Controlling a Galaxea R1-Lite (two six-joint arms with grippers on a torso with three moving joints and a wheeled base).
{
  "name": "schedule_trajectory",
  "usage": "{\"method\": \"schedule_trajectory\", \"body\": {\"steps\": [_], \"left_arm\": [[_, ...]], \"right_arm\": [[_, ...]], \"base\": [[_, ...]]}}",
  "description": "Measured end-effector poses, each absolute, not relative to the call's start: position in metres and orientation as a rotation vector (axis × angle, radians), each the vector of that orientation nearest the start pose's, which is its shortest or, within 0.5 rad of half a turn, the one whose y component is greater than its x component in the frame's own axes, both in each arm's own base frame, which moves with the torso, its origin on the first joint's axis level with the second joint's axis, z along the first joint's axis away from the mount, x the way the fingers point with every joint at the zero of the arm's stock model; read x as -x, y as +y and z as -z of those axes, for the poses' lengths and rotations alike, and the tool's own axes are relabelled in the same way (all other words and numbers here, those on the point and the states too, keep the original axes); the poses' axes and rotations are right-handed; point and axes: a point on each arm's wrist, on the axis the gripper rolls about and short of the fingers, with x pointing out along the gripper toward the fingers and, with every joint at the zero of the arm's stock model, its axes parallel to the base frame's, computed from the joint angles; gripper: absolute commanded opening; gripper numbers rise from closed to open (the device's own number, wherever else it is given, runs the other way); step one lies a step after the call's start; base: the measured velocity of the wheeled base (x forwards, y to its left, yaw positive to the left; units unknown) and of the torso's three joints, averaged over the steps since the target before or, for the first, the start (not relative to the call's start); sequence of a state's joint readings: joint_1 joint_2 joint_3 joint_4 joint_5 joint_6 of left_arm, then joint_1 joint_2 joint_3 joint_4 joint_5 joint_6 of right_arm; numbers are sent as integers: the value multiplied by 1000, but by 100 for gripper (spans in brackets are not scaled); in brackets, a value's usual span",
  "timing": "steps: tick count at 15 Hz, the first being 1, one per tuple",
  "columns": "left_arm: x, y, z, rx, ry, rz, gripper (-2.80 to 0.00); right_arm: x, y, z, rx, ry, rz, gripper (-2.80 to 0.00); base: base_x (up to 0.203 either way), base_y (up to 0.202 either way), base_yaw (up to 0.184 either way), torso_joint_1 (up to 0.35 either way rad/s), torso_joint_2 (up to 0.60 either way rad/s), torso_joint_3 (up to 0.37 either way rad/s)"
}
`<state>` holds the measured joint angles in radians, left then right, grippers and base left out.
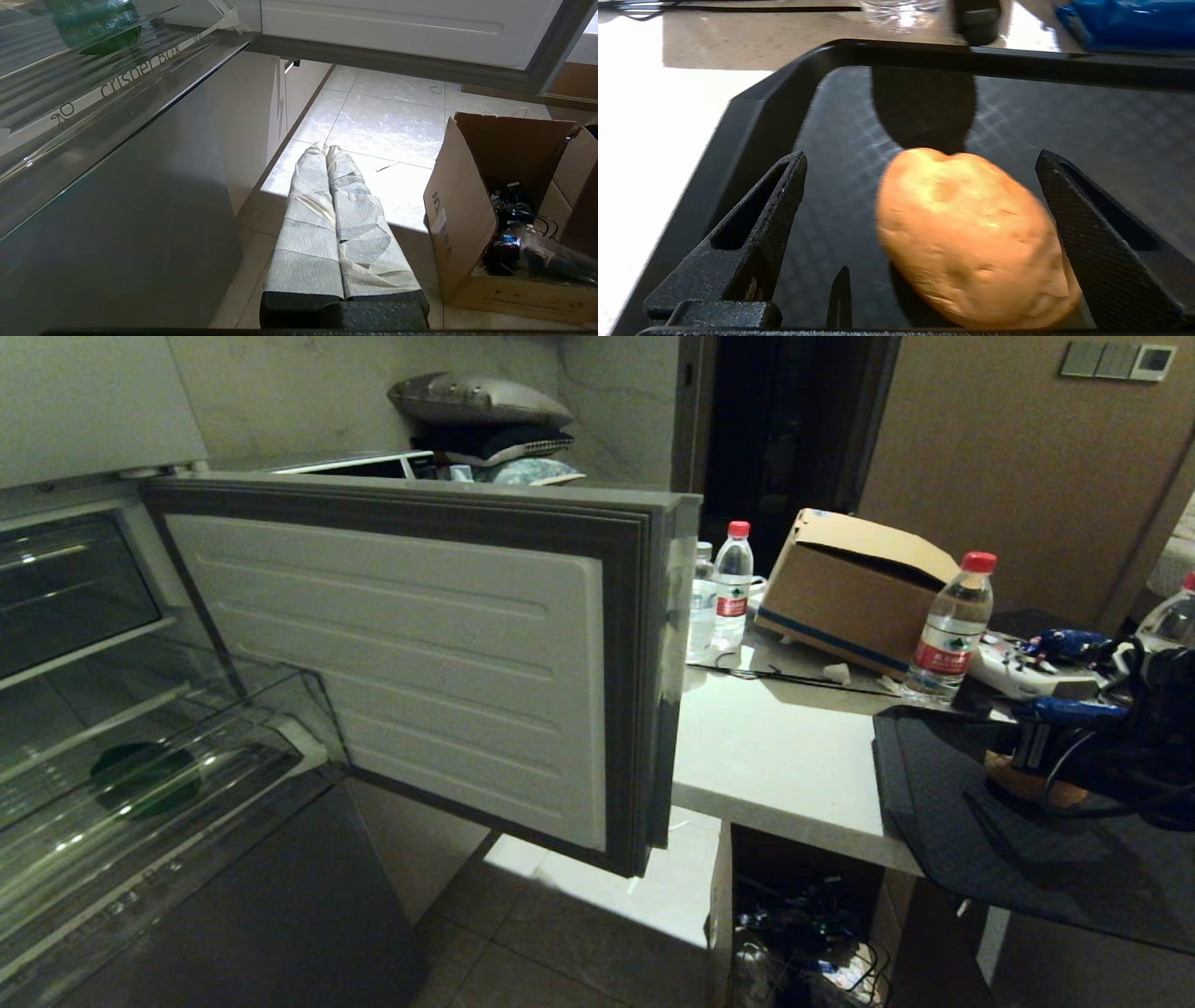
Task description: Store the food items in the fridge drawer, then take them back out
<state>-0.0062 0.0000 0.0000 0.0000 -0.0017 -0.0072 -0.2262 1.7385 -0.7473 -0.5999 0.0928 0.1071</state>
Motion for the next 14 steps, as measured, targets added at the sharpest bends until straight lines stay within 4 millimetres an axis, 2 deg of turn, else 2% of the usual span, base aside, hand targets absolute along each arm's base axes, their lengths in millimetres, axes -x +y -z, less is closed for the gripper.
{"method": "schedule_trajectory", "body": {"steps": [8,14], "left_arm": [[23,0,-75,7,0,8,-280],[23,0,-75,7,0,7,-280]], "right_arm": [[-291,-72,-143,-176,424,174,0],[-297,-76,-134,-187,452,184,0]], "base": [[0,0,0,0,0,0],[0,0,0,0,0,0]]}}
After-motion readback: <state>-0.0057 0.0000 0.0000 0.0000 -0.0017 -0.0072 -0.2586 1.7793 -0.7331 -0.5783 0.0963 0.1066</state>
